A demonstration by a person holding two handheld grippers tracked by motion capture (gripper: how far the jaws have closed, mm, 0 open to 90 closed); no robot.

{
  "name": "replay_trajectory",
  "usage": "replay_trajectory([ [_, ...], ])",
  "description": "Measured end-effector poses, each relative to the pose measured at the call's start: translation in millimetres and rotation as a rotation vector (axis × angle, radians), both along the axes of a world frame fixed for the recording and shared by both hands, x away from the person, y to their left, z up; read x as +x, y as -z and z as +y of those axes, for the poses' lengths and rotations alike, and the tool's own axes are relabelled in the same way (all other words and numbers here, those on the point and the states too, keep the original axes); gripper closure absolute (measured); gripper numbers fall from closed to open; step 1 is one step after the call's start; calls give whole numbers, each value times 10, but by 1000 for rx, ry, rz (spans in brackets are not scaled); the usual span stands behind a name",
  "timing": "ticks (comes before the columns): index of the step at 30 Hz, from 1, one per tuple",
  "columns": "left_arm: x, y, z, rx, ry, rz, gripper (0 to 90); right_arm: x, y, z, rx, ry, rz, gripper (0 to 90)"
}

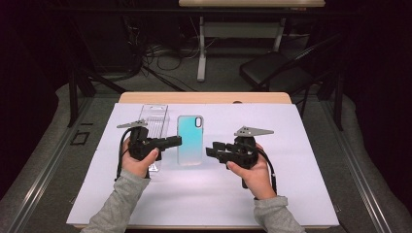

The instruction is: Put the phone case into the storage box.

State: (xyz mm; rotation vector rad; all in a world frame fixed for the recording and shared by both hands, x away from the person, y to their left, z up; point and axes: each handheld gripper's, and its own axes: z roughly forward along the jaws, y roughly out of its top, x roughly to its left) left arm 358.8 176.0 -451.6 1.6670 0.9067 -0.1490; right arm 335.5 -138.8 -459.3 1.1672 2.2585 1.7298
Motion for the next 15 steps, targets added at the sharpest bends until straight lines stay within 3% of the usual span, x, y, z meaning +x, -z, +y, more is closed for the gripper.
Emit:
replay_trajectory([
  [15, -41, 6, -93, -11, 41, 2, 820, 30, 82, 33, 46, -38, 68, 603],
])
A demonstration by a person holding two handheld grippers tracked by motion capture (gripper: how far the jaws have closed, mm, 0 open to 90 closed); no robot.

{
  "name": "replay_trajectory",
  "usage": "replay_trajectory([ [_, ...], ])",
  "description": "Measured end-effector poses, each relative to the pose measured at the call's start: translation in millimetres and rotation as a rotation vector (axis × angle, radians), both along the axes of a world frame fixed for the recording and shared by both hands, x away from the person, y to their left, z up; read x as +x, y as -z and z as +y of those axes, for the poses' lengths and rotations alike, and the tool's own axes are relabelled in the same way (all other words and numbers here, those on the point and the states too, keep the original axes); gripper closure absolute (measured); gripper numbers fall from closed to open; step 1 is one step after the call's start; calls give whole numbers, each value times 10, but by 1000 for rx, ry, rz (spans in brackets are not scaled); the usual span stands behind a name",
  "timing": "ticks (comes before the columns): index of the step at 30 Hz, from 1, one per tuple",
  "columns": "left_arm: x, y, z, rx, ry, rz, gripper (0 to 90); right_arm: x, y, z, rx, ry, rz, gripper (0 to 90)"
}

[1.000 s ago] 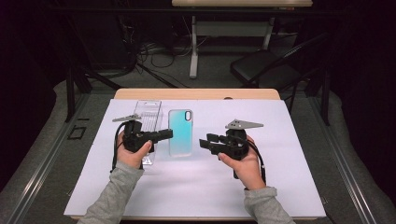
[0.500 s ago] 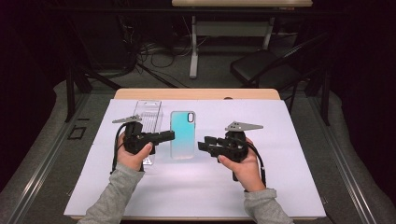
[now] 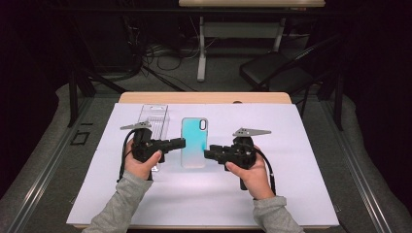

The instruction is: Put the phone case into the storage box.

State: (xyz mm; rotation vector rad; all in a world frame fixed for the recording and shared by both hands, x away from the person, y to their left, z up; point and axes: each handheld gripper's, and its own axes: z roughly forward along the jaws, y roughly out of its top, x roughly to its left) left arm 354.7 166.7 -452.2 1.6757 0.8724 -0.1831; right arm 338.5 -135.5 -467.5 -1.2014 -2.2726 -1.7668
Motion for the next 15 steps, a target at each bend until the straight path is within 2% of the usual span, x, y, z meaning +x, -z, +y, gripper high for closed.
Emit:
replay_trajectory([
  [15, -11, 5, -26, -14, 13, 9, 819, 14, 64, 26, 28, -35, 51, 699],
])
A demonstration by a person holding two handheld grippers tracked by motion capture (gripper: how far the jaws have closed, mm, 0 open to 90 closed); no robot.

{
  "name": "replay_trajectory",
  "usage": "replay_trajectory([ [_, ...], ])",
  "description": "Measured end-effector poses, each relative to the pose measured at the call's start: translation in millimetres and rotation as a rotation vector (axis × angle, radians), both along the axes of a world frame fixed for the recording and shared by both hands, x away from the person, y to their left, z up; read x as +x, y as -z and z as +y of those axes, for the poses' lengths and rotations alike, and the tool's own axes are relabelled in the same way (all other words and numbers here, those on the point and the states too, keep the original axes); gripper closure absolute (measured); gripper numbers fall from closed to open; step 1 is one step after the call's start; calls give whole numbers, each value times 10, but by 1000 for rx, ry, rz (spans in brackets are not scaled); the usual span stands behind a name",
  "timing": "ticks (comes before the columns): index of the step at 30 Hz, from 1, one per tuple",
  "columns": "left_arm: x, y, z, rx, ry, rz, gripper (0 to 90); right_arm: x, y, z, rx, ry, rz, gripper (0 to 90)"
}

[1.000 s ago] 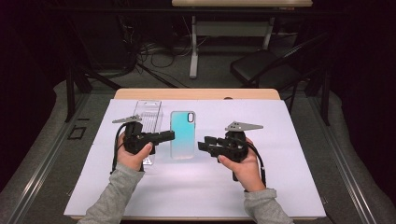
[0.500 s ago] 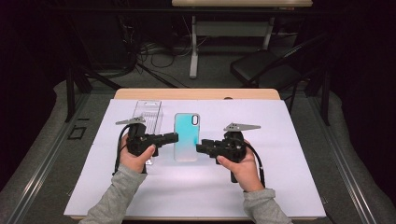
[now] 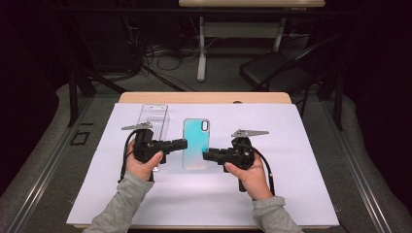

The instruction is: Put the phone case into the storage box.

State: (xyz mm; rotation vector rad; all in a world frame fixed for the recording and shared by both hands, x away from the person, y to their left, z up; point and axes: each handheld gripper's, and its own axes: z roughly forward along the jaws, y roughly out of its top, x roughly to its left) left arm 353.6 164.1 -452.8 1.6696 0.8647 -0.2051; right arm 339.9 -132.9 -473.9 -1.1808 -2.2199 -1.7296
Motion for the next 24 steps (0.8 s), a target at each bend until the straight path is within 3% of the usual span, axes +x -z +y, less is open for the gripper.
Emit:
replay_trajectory([
  [24, -5, 2, -3, -1, -2, -4, 820, 27, 67, -3, 15, -23, 45, 807],
])
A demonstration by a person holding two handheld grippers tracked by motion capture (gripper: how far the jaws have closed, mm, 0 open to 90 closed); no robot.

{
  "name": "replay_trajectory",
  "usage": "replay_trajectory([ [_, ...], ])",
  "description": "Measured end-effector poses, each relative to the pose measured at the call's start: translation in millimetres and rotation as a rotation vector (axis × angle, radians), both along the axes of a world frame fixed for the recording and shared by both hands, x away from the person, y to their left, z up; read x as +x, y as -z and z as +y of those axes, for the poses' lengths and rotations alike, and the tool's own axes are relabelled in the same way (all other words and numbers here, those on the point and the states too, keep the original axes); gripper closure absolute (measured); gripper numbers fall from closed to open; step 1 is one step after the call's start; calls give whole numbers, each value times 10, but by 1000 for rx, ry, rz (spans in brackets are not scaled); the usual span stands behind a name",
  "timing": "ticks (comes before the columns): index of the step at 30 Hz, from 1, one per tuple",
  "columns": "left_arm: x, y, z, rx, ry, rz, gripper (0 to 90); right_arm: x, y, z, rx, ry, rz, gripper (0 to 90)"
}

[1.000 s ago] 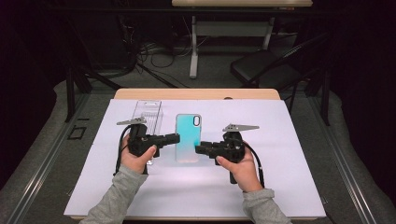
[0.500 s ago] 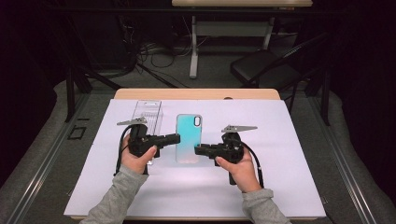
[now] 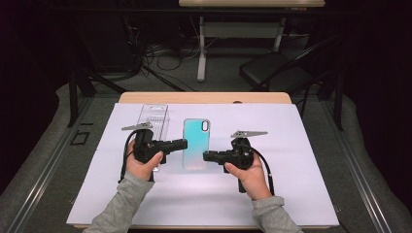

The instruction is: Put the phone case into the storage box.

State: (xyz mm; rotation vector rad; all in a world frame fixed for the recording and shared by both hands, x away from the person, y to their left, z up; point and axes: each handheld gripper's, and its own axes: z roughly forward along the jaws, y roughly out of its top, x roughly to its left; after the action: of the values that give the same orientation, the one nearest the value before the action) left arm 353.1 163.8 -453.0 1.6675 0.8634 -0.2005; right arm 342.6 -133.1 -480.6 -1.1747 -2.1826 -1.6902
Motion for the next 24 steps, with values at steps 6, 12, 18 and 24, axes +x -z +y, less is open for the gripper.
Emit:
replay_trajectory([
  [6, 1, 0, 3, -1, 0, 1, 819, 4, 7, -4, 8, -4, 5, 814],
  [12, 6, 6, 5, 4, 2, 2, 819, 8, 17, -11, 14, -4, 13, 819],
  [18, 6, 10, 3, 6, 2, 3, 820, 16, 29, -16, 21, -8, 24, 822],
  [24, 7, 12, 3, 6, 1, 5, 820, 17, 35, -17, 27, -9, 37, 824],
])
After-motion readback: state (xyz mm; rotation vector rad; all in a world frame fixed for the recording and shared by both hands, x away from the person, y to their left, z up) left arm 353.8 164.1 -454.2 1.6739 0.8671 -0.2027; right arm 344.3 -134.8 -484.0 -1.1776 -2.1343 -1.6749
